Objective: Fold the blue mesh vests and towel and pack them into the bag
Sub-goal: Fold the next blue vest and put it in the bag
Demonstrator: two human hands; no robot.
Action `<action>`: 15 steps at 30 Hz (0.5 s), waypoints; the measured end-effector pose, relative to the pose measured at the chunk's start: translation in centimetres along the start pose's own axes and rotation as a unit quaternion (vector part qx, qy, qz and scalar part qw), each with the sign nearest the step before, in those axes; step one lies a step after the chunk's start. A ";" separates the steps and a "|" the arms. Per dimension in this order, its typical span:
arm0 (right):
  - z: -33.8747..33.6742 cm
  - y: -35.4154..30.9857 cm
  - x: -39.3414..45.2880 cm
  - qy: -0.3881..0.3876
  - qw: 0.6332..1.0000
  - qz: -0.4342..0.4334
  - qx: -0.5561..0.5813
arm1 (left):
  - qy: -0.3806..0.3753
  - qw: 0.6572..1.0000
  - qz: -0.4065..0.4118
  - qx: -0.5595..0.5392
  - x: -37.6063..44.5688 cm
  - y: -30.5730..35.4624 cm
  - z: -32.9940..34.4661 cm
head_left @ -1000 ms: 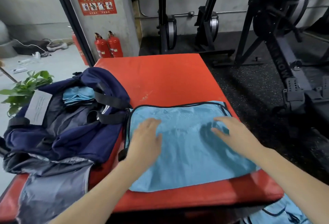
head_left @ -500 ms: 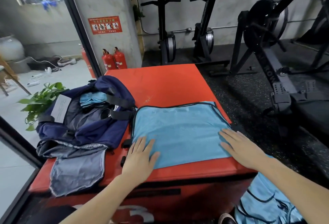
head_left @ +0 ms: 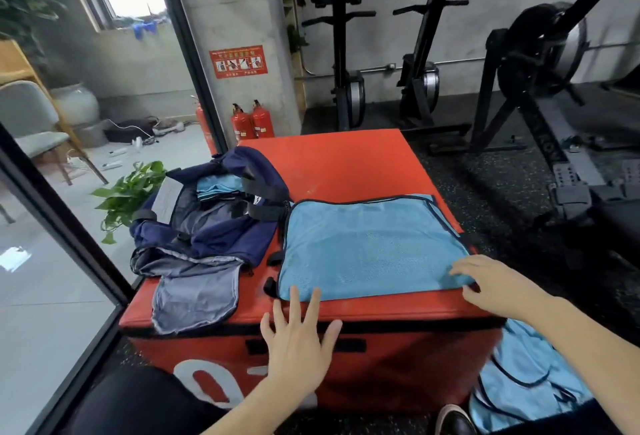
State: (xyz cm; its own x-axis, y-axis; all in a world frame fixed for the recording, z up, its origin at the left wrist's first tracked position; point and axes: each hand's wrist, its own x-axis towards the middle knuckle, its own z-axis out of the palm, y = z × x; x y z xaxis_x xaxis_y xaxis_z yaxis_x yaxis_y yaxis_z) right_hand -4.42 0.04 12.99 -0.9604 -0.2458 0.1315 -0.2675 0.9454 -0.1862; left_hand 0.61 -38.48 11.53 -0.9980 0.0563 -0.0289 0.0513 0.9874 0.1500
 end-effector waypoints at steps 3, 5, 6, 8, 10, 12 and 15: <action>-0.4 -0.1 0.2 -0.031 0.998 0.008 -0.045 | 0.015 0.999 0.028 -0.006 1.9 -0.5 0.0; -0.5 -0.1 0.5 -0.043 0.997 0.015 -0.069 | 0.026 0.999 0.031 -0.025 3.2 -0.4 -0.3; -0.5 -0.1 0.6 -0.050 0.995 0.017 -0.082 | 0.030 0.998 0.024 -0.040 3.6 -0.1 -0.5; -0.6 0.0 0.8 -0.053 0.994 0.018 -0.097 | 0.037 0.997 0.003 -0.067 3.8 0.5 -0.7; -0.4 0.3 0.9 -0.039 0.996 0.007 -0.085 | 0.045 0.994 -0.007 -0.098 3.5 1.2 -0.8; 0.1 0.9 1.1 -0.008 0.998 -0.011 -0.069 | 0.045 0.989 -0.001 -0.138 3.6 1.7 -0.9; 0.2 1.2 1.2 0.012 0.998 -0.028 -0.054 | 0.038 0.986 -0.004 -0.163 5.0 1.9 -0.4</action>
State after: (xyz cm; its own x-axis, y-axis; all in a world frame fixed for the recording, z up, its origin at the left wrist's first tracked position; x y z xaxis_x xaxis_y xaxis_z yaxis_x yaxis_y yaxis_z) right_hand -5.87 0.85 12.74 -0.9414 -0.2958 0.1622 -0.3103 0.9479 -0.0723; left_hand -4.30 -36.38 12.02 -0.9989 0.0244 0.0411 0.0406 0.8870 0.4600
